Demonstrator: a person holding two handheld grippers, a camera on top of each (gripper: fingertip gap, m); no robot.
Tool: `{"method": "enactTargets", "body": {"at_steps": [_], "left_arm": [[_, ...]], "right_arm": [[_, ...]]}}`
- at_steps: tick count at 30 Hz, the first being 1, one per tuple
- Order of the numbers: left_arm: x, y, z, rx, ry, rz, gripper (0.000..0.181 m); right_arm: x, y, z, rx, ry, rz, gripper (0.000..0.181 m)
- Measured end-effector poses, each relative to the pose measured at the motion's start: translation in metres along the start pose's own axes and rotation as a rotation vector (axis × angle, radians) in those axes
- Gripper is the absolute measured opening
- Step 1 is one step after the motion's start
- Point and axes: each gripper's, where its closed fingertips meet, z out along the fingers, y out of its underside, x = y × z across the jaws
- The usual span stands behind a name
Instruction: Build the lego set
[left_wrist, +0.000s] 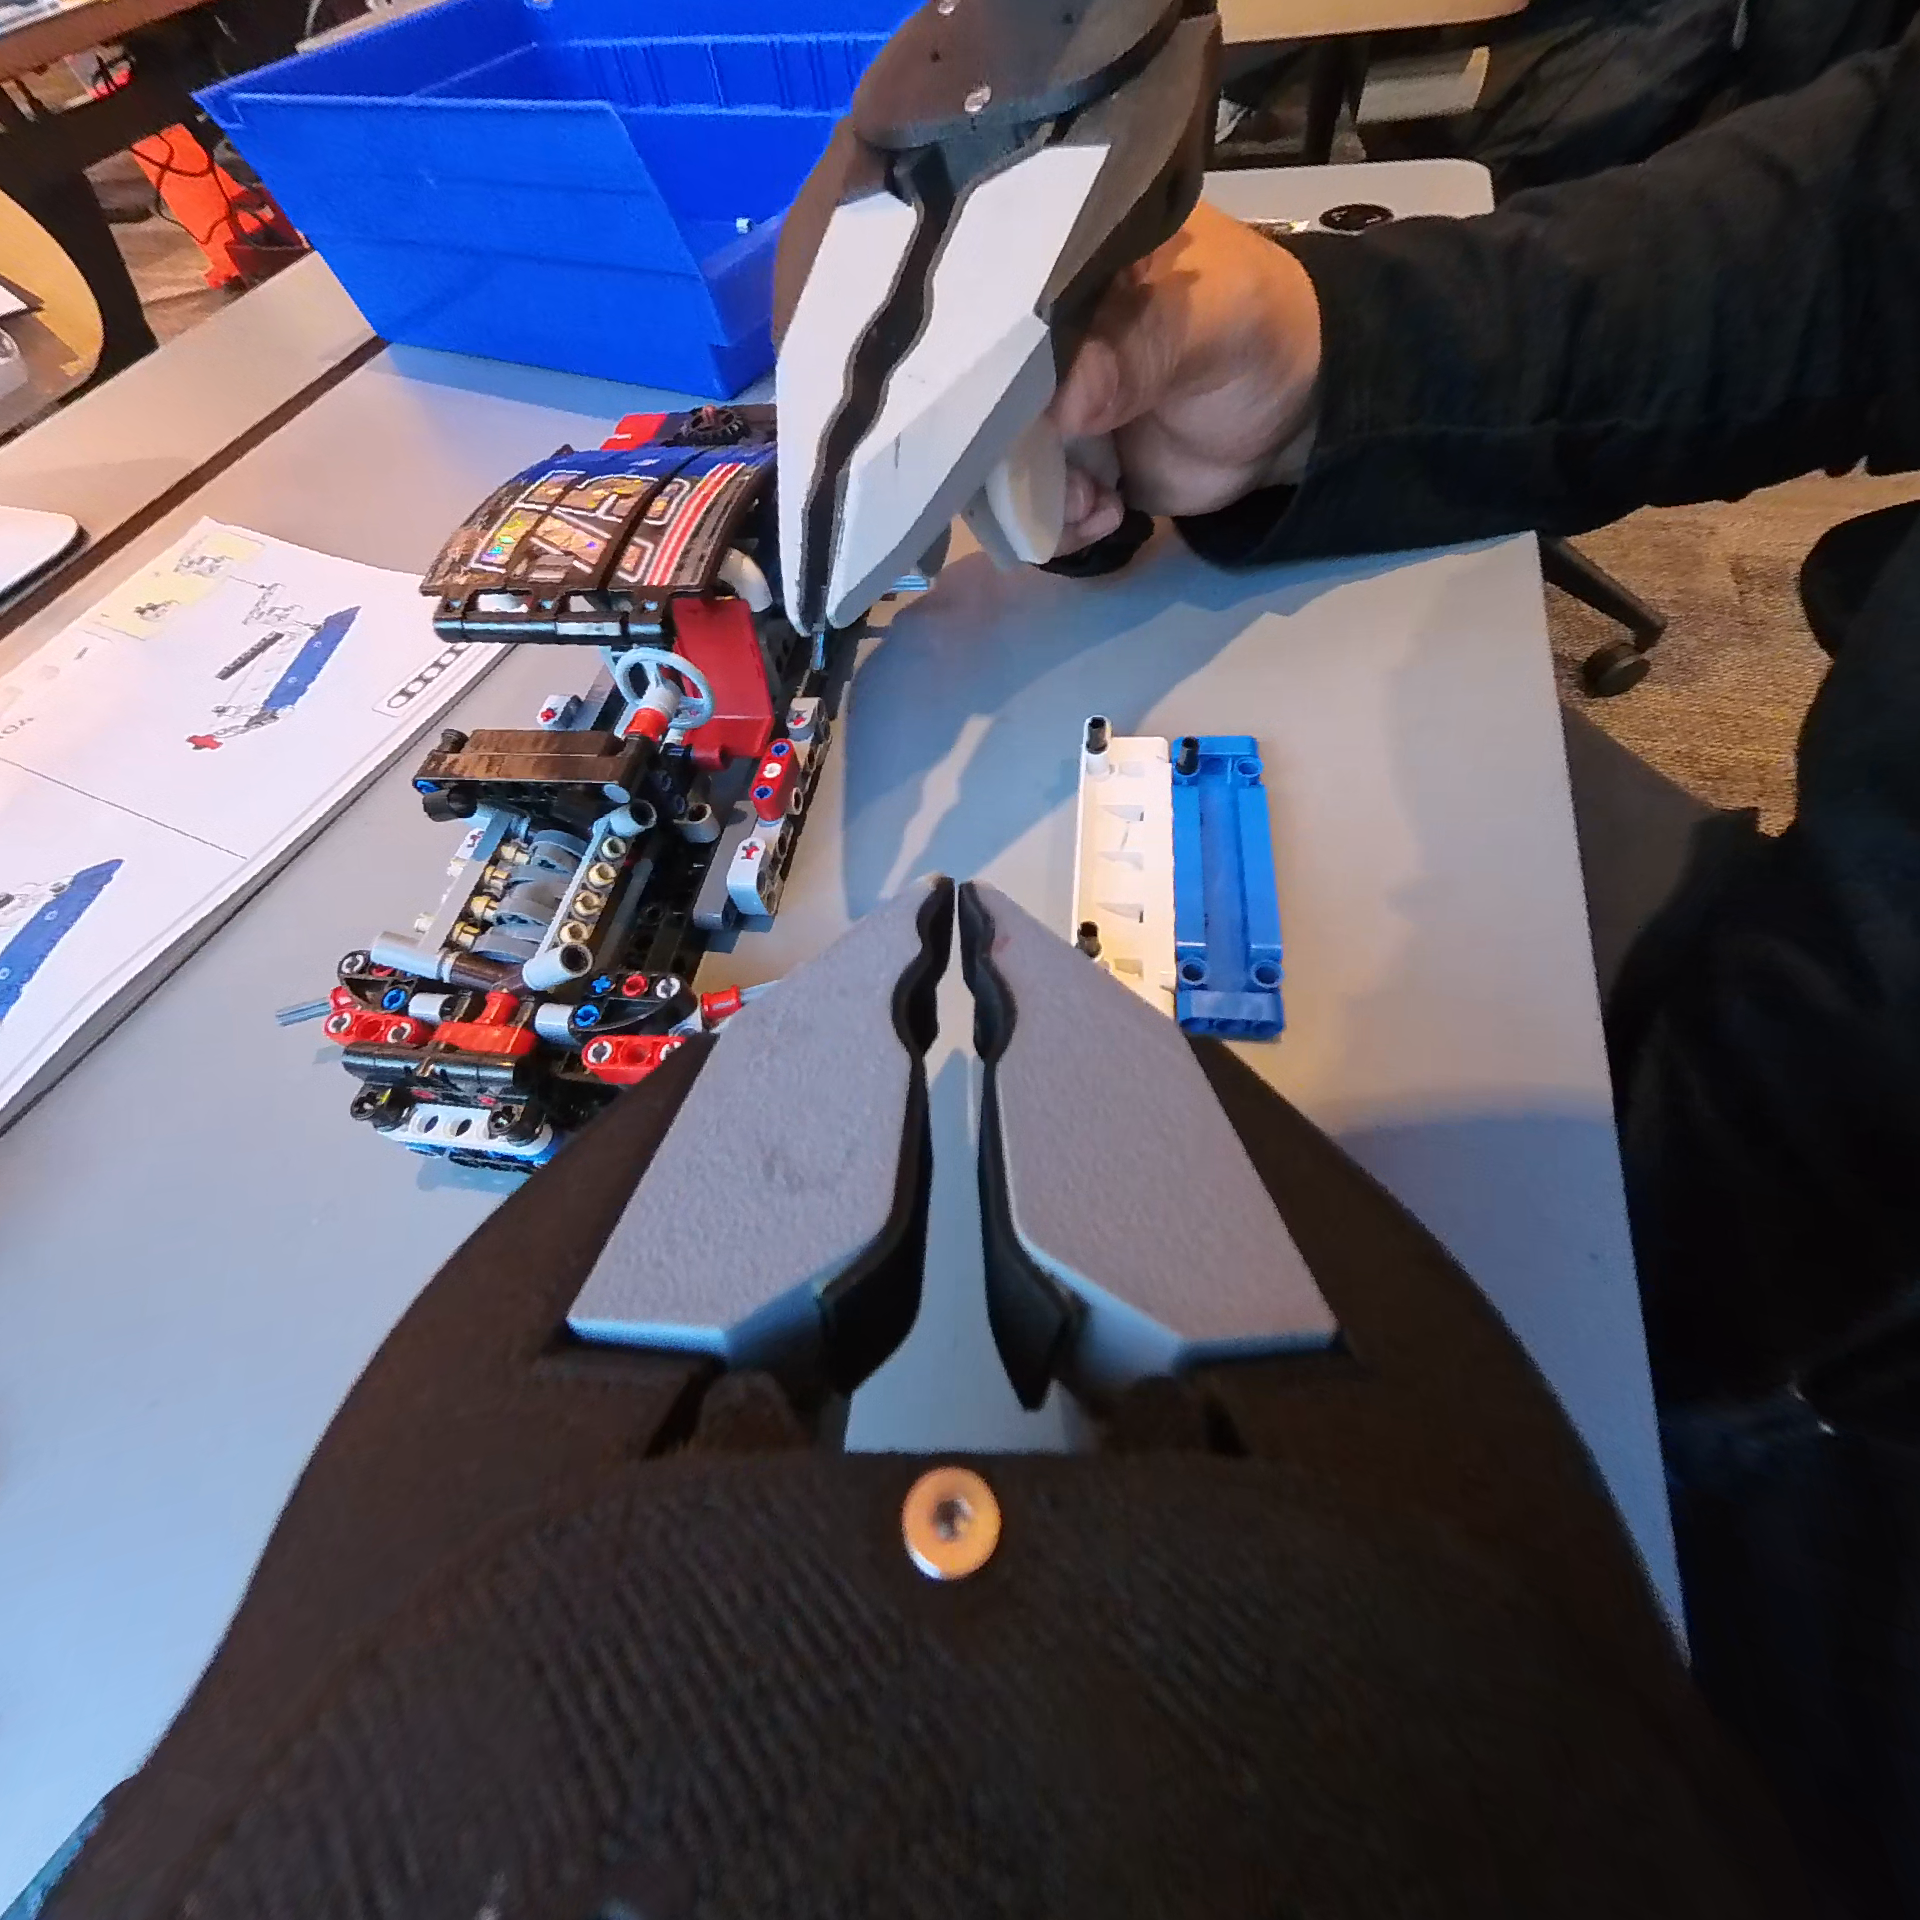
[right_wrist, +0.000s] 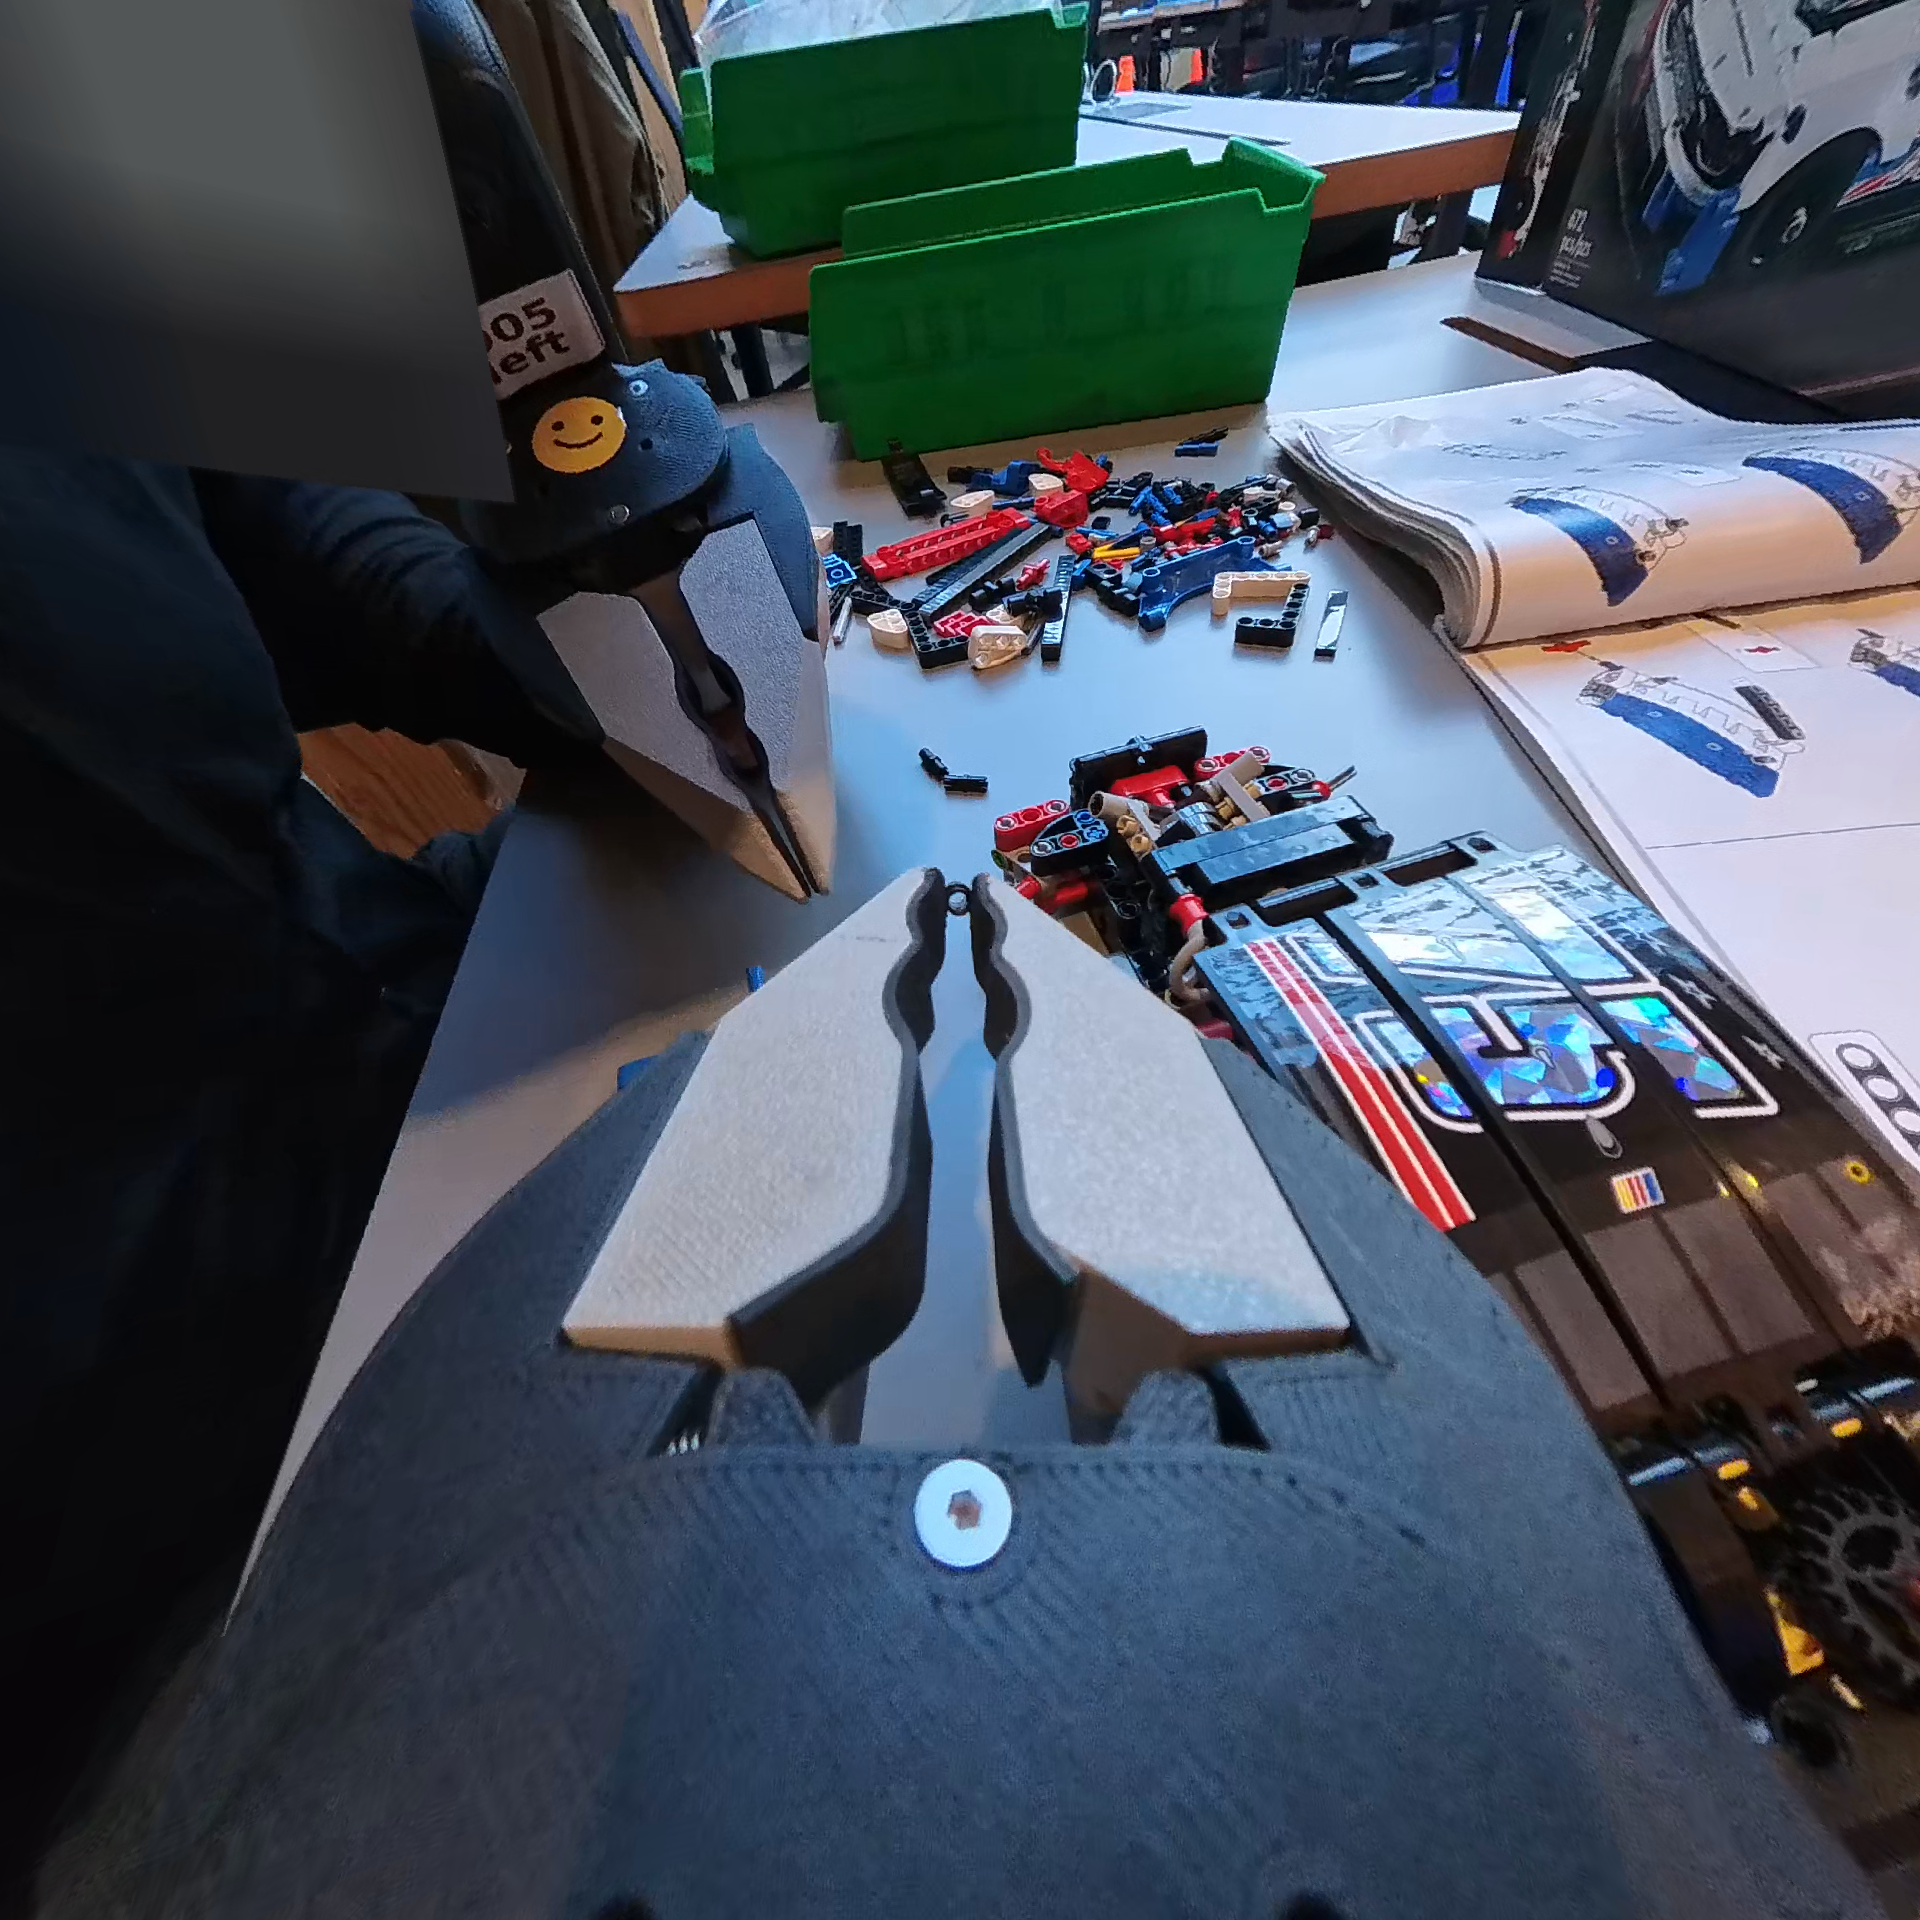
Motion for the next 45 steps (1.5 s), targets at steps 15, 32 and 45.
{"method": "enactTargets", "body": {"at_steps": [15,32,45], "left_arm": [[-0.001,-0.002,-0.002,0.019,0.009,-0.017,0.000],[-0.012,-0.001,-0.009,0.025,-0.076,-0.011,0.000],[-0.047,0.064,-0.113,-0.097,-0.338,-0.211,0.003]], "right_arm": [[0.002,0.003,0.002,-0.003,-0.005,0.013,0.002],[0.002,0.000,-0.001,0.005,0.026,-0.052,0.002],[0.003,-0.014,-0.010,0.061,0.074,-0.113,0.002]]}}
